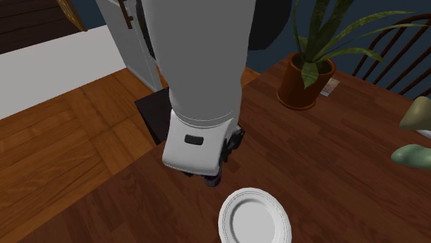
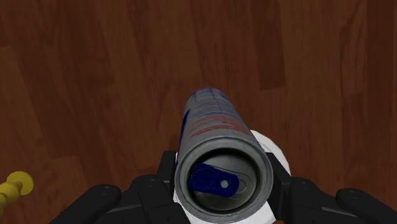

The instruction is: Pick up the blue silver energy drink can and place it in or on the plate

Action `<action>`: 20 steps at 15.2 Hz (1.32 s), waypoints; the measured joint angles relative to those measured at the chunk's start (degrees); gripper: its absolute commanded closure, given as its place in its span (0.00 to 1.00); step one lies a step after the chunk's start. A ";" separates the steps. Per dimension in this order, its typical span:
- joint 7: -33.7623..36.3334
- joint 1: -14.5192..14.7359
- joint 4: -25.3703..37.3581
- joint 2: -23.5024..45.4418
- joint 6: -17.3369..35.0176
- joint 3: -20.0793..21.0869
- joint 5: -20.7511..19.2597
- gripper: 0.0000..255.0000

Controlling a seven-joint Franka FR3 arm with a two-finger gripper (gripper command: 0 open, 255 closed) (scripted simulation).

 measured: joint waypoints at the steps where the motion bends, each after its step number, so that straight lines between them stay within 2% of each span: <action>1: 0.32 0.34 2.51 1.86 -0.78 0.24 0.75 1.00; 7: 2.18 1.39 18.78 13.36 -6.27 1.60 4.98 1.00; 12: 3.34 0.66 34.02 23.63 -11.69 2.55 8.17 1.00; 14: 3.62 0.79 34.29 24.42 -11.21 2.74 8.40 1.00; 20: 3.51 1.20 29.83 24.40 -6.79 2.89 8.46 1.00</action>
